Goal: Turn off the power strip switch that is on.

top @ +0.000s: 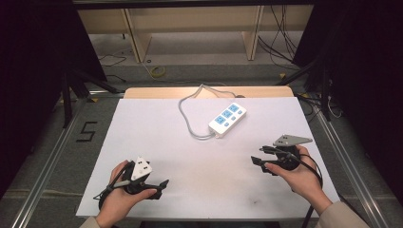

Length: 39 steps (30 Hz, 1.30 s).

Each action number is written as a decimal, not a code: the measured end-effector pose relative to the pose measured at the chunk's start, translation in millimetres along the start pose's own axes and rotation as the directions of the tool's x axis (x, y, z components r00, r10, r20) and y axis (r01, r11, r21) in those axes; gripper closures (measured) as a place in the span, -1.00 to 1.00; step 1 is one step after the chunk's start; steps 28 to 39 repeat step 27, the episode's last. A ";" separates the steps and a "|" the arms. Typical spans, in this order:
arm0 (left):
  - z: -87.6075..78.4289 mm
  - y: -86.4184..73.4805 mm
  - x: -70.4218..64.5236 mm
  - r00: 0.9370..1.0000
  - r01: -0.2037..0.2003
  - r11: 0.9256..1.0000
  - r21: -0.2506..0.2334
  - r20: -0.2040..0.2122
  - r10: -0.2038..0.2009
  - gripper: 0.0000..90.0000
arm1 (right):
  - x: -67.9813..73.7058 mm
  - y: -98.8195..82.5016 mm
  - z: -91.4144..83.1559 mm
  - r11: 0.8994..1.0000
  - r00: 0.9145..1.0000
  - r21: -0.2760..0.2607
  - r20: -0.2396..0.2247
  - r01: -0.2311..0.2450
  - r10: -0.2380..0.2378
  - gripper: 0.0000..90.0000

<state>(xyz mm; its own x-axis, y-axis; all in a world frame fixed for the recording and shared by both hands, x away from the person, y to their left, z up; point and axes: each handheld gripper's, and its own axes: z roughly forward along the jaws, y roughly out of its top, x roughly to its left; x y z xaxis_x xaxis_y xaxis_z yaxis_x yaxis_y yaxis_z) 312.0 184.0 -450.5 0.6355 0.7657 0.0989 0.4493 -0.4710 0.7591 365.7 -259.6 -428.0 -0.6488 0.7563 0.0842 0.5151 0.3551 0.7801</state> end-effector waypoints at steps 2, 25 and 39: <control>-0.1 0.0 0.0 1.000 0.002 1.000 -0.003 -0.002 -0.002 -0.77 | 1.3 -5.3 -3.9 1.000 1.000 -0.006 -0.005 -0.002 0.002 -0.22; 0.8 1.4 -2.9 1.000 -0.010 1.000 -0.003 0.016 0.010 -0.77 | 3.4 -29.8 -22.9 0.999 1.000 -0.039 0.013 -0.008 0.008 -0.28; 1.2 1.5 -3.5 1.000 -0.010 1.000 -0.006 0.021 0.010 -0.77 | 3.4 -30.1 -23.4 0.999 1.000 -0.039 0.015 -0.009 0.009 -0.28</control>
